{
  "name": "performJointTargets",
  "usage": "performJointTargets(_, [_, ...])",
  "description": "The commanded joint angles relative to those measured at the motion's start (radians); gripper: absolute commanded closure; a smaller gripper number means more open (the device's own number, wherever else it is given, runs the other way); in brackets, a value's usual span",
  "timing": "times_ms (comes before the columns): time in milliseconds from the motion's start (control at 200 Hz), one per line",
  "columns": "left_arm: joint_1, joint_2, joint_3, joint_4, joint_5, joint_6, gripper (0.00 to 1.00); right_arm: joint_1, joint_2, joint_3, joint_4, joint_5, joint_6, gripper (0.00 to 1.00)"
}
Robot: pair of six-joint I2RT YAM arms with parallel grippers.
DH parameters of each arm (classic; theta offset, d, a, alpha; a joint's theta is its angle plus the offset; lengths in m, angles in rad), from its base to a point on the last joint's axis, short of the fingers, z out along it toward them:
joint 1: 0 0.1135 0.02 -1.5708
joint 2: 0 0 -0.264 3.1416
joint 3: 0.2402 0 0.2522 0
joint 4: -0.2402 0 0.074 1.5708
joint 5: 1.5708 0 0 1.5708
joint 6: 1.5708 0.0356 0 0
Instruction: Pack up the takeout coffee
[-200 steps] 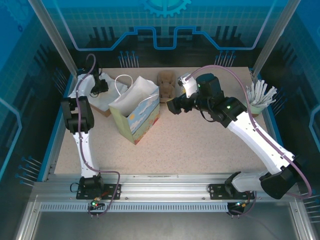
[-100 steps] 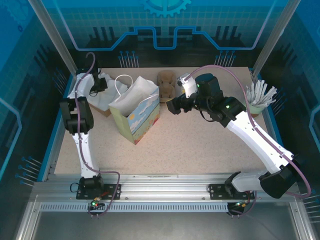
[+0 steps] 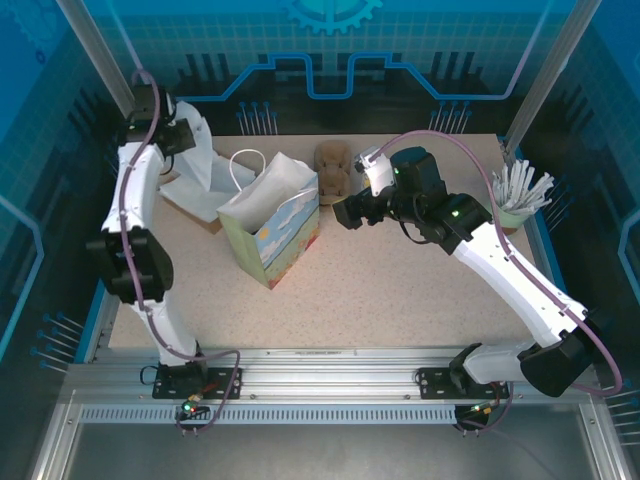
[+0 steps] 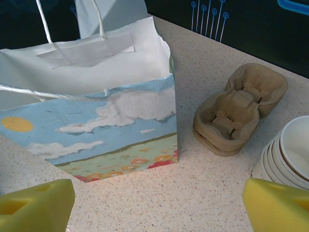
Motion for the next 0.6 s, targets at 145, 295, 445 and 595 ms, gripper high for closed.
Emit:
performJointTargets(145, [0.002,-0.255,-0.035,0.047,-0.001,-0.04,1.0,0.006,-0.002,0.076,0.035,-0.098,0.017,0.1])
performJointTargets(295, [-0.037,-0.374,-0.01,0.055,0.007,-0.049,1.0,0.059,0.038,0.156,0.09,-0.162,0.015,0.11])
performJointTargets(445, [-0.122,-0.446,0.054,0.053,0.011,-0.037,1.0,0.135,0.125,0.284,0.125,-0.218,0.009,0.14])
performJointTargets(595, [-0.22,-0.482,0.116,0.029,0.038,-0.025,1.0,0.182,0.22,0.414,0.148,-0.273,0.0,0.16])
